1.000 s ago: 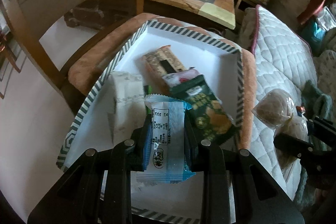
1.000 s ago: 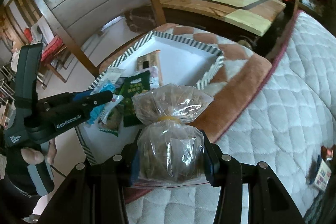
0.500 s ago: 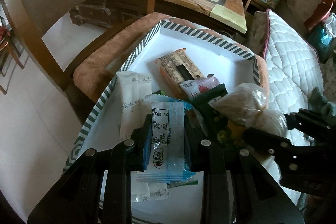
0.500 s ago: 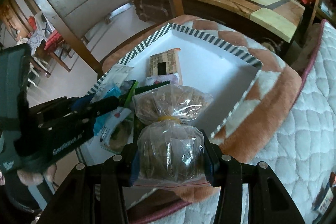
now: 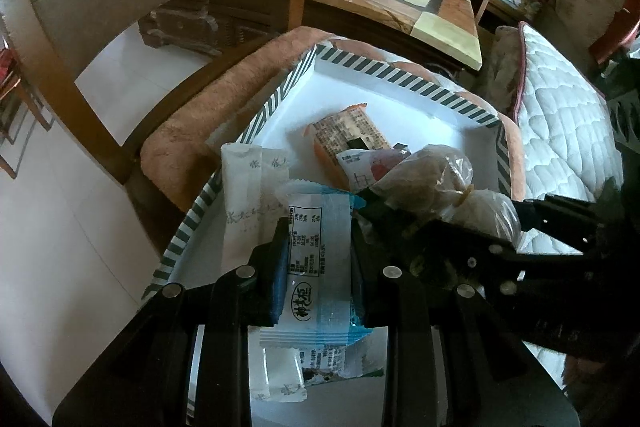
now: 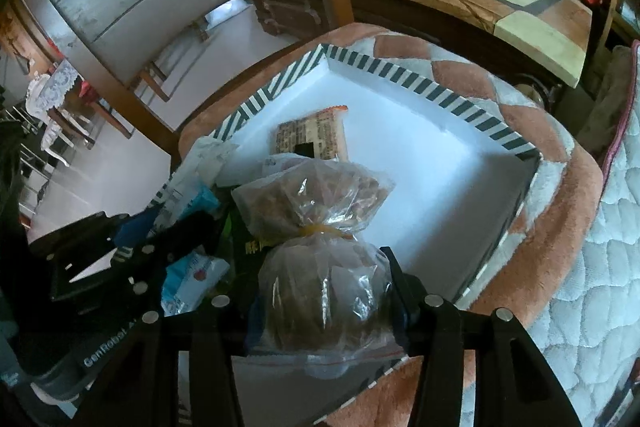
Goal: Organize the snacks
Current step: 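Open both grippers to drop the bun and nut bag into the tray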
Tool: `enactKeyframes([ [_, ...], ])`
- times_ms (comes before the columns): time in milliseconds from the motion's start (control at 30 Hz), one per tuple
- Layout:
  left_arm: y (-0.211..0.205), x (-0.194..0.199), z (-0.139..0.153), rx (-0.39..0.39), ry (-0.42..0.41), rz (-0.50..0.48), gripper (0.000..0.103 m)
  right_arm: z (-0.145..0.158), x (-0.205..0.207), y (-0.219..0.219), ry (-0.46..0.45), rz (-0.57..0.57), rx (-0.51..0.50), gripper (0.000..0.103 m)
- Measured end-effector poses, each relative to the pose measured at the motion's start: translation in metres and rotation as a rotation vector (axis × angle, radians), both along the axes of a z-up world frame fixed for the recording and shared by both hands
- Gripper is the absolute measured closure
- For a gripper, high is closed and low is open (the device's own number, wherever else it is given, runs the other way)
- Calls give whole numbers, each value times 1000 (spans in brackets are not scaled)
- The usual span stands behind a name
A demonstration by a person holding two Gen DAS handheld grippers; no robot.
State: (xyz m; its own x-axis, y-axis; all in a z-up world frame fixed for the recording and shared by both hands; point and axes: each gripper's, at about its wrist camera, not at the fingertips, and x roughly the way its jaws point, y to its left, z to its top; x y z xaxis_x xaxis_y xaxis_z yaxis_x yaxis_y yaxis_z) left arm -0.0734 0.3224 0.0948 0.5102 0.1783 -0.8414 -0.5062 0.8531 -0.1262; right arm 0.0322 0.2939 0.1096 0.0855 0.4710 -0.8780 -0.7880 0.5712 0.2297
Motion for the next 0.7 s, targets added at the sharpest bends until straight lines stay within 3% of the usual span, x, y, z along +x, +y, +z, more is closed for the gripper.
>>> enactKeyframes([
  [100,-1,-1,1,-2,1,6,73,0,-3,-2,12,-1,9,46],
  [267,-2,-8,7,-12,-8,37,50,9,-10,-13,5,-15,30,44],
  [433,-8,-16,18,4,-23,48,42,26,-17,-34,1,-30,71,40],
  [700,-29,-20,26,12,-31,19,41,38,-29,-67,-23,-60,82,39],
])
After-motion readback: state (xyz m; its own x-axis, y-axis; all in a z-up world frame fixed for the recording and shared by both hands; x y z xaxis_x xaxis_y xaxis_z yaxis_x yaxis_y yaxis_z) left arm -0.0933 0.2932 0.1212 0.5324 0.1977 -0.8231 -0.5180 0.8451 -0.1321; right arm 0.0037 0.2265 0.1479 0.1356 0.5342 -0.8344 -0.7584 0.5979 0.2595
